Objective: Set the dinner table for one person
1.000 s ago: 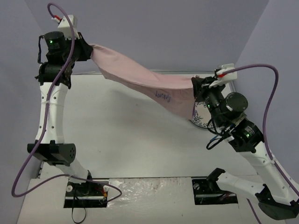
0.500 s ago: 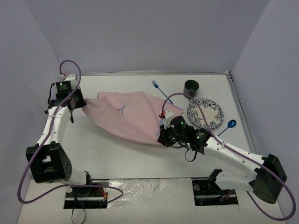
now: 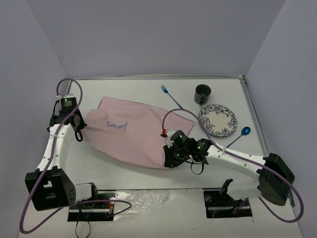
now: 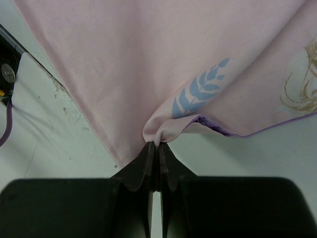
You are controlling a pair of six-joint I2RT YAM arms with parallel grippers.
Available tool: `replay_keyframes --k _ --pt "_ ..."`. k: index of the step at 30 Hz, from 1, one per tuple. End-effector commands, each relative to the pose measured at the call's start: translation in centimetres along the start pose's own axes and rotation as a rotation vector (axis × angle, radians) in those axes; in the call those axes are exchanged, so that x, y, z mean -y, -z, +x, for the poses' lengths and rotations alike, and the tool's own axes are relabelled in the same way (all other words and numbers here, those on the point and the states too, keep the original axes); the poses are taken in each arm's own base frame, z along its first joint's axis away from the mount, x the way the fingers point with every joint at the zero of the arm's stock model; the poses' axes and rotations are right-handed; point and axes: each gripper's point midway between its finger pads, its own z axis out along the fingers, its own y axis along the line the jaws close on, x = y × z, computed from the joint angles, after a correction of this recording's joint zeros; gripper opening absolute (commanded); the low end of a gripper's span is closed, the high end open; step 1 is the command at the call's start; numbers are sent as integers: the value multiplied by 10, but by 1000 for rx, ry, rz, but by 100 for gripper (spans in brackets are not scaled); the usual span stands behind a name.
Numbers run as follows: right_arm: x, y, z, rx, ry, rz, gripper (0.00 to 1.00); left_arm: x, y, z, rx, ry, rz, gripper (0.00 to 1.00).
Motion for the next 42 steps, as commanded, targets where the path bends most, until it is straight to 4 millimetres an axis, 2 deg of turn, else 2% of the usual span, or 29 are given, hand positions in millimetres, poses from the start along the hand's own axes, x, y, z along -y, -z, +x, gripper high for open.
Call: replay_keyframes --k 1,2,5,8,10,12,14,16,21,22,23,26,30,32,33,35,37,42 --pt "0 12 12 -22 -55 12 0 -36 18 10 40 144 -174 0" --pt "-1 14 13 -22 -58 11 0 -37 22 10 46 157 -169 0" --pt "0 27 -9 64 -56 37 0 -22 35 -9 113 183 -69 0" --pt "-2 45 -52 177 -25 72 0 2 45 -44 152 189 46 0" --pt "-7 65 -93 283 -3 101 0 23 53 -79 178 165 143 0" --pt "-4 82 -119 361 20 142 0 32 61 -105 212 148 182 0" --pt "6 107 -152 461 16 207 0 43 73 -142 279 133 231 0" --pt "22 133 -181 550 9 279 0 56 77 -174 326 118 280 0" --pt "54 207 -238 769 -15 499 0 90 94 -237 457 107 444 0" --pt "55 220 -245 801 -10 533 0 95 97 -245 473 101 470 0" --pt "58 229 -253 827 -10 567 0 102 112 -260 514 100 518 0" --pt "61 271 -281 936 -4 650 0 120 120 -284 553 99 612 0" --pt "64 307 -305 1044 -2 712 0 147 152 -312 642 76 793 0" --pt "71 326 -319 1105 -5 739 0 156 156 -323 658 89 854 0" --pt "75 334 -325 1130 -12 746 0 161 160 -328 663 96 885 0" --pt "82 350 -337 1176 -20 757 0 168 179 -340 693 99 953 0" --pt "87 363 -345 1221 -13 774 0 175 186 -349 715 91 1008 0" --pt "103 383 -353 1296 -5 831 0 193 187 -365 752 91 1116 0"
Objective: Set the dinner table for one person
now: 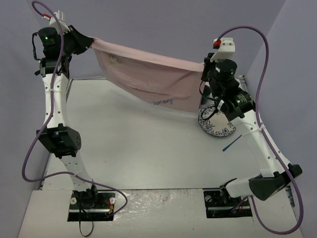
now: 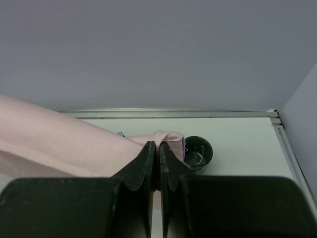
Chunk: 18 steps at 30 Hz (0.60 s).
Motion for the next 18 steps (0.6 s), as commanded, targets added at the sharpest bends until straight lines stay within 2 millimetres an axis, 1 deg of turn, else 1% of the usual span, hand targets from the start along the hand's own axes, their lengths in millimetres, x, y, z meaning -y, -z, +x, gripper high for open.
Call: replay_keyframes --k 1,2,5,7,8,9,11,12,13,15,18 --pt "24 -2 -61 222 -31 75 0 52 2 -55 164 -48 224 0" --pt "24 -2 -60 225 -31 71 0 53 -1 -52 155 -42 246 0" --pt "16 3 -45 220 -36 10 0 53 -3 -40 113 -42 280 0" --pt "8 12 -34 218 -44 -56 0 49 0 -28 79 -49 280 0" --pt "3 19 -30 214 -62 -94 0 47 5 -26 71 -54 271 0" --pt "-2 22 -16 186 -65 -122 0 44 12 -19 54 -46 247 0" --pt "-15 28 32 92 -71 -191 0 10 16 21 -32 6 143 0" --pt "-23 35 51 47 -82 -234 0 -3 24 36 -64 8 83 0" --pt "-33 43 67 6 -95 -278 0 -13 35 51 -98 2 25 0" --pt "-54 62 97 -72 -113 -364 0 -27 64 79 -173 -20 -89 0" --pt "-86 96 154 -250 -99 -469 0 -54 103 133 -293 4 -261 0"
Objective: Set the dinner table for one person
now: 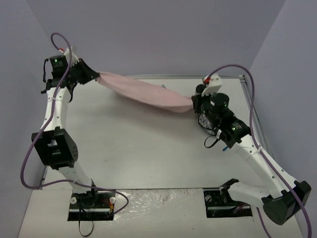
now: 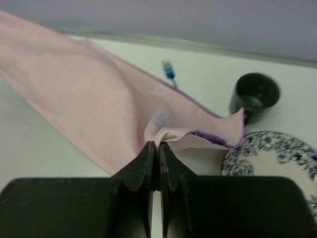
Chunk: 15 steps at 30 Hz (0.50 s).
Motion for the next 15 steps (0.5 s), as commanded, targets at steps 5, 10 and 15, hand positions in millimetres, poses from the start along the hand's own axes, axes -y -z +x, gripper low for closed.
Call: replay_keyframes --k 5,10,15 --pt "-84 53 116 -355 -107 -295 0 -79 113 101 -120 -85 -543 0" --pt "-79 72 180 -571 -183 -254 0 -132 134 169 -190 21 -765 2" --pt "-76 90 238 -791 -185 -247 20 -171 155 215 -295 92 -958 11"
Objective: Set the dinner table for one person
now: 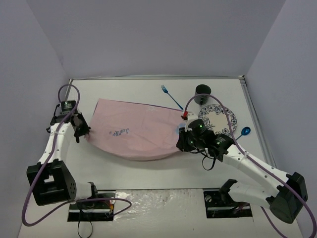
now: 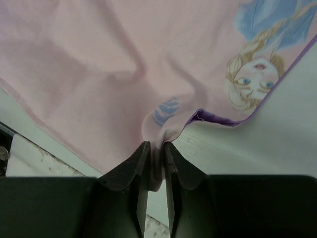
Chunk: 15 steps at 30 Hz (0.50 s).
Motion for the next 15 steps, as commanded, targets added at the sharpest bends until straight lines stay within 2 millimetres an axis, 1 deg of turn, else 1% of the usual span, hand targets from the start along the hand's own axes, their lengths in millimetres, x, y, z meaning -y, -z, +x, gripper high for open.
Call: replay_keyframes --k 1,3,5,6,8,9,12,13,14,15 --pt "-1 -8 45 -178 -73 -24 24 -42 -5 6 -6 73 -214 12" --pt "-2 -5 55 -210 -76 -41 43 -53 6 7 15 102 -254 15" --pt "-1 0 55 -204 -71 -37 53 -60 18 4 67 134 -278 20" --pt "1 2 51 -189 -69 -25 58 -60 25 0 104 144 -272 29" --pt "6 8 33 -126 -64 21 68 -61 43 -9 193 168 -255 58" --pt "7 10 20 -89 -66 35 72 -58 51 -15 235 171 -233 69" --pt "21 7 -21 27 -57 119 76 -33 67 -38 323 151 -97 88" --pt "31 5 -37 63 -61 153 76 -24 68 -47 337 138 -58 92" --pt "44 0 -47 80 -72 198 76 -14 67 -55 335 123 -17 94" --pt "46 -6 -50 81 -69 202 77 -7 65 -60 328 107 4 94"
